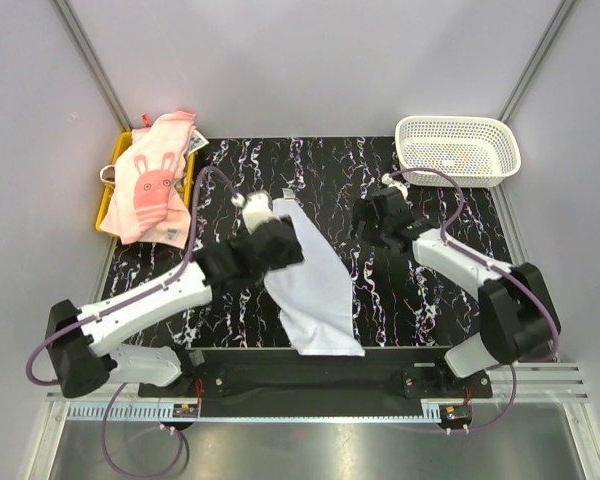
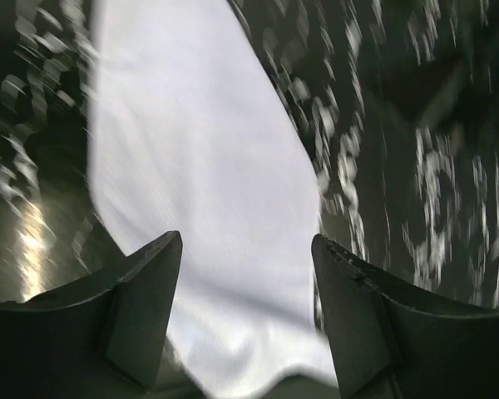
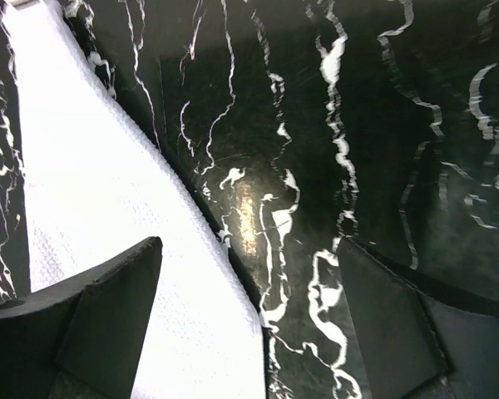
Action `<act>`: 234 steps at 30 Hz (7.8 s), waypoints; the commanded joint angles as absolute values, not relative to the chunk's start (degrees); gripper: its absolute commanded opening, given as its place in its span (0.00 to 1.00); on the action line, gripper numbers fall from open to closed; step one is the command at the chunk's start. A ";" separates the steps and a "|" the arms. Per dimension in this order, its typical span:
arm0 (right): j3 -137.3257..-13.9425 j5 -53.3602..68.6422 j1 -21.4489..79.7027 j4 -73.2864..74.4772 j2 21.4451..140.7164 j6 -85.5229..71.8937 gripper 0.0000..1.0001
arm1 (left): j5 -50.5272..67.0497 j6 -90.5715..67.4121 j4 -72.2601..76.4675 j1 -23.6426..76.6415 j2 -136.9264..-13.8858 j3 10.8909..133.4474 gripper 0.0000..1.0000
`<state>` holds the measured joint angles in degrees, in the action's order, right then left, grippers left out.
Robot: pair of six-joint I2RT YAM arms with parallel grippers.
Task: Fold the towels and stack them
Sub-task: Move the towel to the center of the board, then flatten out the crumpled towel, then fold the towel
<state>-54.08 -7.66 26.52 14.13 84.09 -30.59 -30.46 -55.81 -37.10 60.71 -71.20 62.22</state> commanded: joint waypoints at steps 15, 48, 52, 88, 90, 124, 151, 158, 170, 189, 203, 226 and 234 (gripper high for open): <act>-69.34 5.54 28.12 6.24 107.92 -32.25 0.82 | -8.54 -34.19 -22.51 22.68 -114.14 86.82 0.67; -68.29 0.00 30.50 7.48 108.99 -30.06 0.61 | 2.90 -33.22 -20.04 18.63 -123.85 94.93 0.01; -68.47 1.15 30.41 7.38 108.37 -30.06 0.45 | 1.76 -33.40 -21.35 18.72 -119.01 94.04 0.00; -65.56 -3.34 44.11 14.59 93.77 -19.43 0.45 | -25.56 -79.54 -22.66 72.86 -60.14 26.36 0.00; -69.33 -3.69 45.00 15.55 96.23 -18.90 0.46 | -30.90 -81.90 -29.16 74.69 -54.27 27.94 0.00; -97.90 -4.92 58.09 25.75 124.36 -18.89 0.52 | -30.32 -90.62 -36.83 77.17 -41.05 18.72 0.00; -101.34 -10.28 58.71 27.42 129.55 -19.42 0.20 | -31.38 -90.00 -39.02 77.52 -40.69 20.65 0.00; -98.35 -17.57 58.71 26.89 123.15 -19.16 0.03 | -33.04 -89.56 -43.23 77.52 -39.47 23.11 0.00; -92.03 -27.77 57.92 27.33 100.65 -18.19 0.00 | -47.54 -80.17 -58.70 77.34 -42.62 45.32 0.00; -85.34 -28.76 40.73 21.03 85.42 -16.80 0.00 | -20.52 -30.33 -30.16 30.78 -66.33 76.62 0.00; -105.28 -10.47 22.59 11.60 113.54 -17.84 0.00 | -0.45 -27.07 -27.77 14.15 -114.42 116.26 0.00; -66.99 -0.79 26.01 4.22 93.96 -31.72 0.00 | -2.28 -36.56 -14.33 17.83 -89.92 66.99 0.00; -56.53 -2.55 30.14 3.43 87.64 -33.75 0.00 | -6.94 -37.88 -12.74 22.41 -82.01 55.82 0.00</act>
<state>-58.74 -0.45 29.39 6.07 91.46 -32.01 -2.48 -37.15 -16.78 21.30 -85.69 57.43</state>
